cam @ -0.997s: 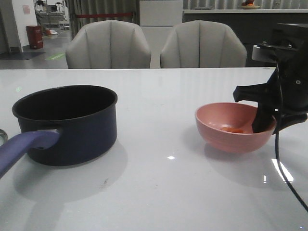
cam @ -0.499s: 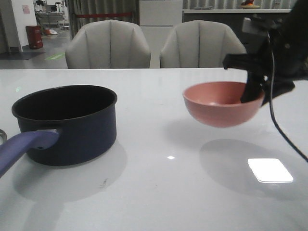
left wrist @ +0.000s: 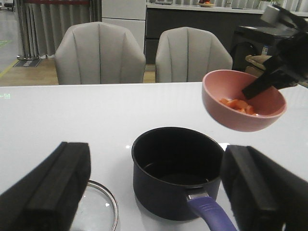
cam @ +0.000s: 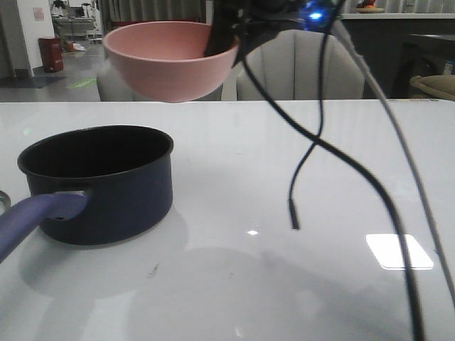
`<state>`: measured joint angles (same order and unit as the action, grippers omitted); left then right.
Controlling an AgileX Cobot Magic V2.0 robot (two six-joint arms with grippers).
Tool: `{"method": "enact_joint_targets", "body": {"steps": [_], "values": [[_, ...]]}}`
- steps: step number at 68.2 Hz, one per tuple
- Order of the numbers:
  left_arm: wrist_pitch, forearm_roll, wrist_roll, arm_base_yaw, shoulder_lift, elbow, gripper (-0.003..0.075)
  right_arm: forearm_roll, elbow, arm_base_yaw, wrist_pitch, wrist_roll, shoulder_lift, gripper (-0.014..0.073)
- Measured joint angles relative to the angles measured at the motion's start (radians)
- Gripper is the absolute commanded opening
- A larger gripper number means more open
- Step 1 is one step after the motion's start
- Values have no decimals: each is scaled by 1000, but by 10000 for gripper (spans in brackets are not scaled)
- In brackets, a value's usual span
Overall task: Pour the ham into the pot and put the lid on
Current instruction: 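Lift the pink bowl and carry it over the saucepan with the right gripper, then tilt the pink bowl with the right gripper to pour ham into the saucepan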
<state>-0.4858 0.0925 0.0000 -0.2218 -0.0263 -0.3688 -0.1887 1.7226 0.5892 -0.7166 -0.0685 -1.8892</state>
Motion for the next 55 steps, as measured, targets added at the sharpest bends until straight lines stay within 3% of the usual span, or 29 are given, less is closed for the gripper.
{"method": "enact_joint_targets", "body": {"steps": [9,23,32,55], "values": [[0,0,0,0,0,0,585,116,93,73,9,-7,-76,135],[0,0,0,0,0,0,585,319,109,146,159,-83,-101,135],[0,0,0,0,0,0,585,394,64,156,356,-99,-99,135],[0,0,0,0,0,0,585,425,-230,156,913,-63,-99,135]]}}
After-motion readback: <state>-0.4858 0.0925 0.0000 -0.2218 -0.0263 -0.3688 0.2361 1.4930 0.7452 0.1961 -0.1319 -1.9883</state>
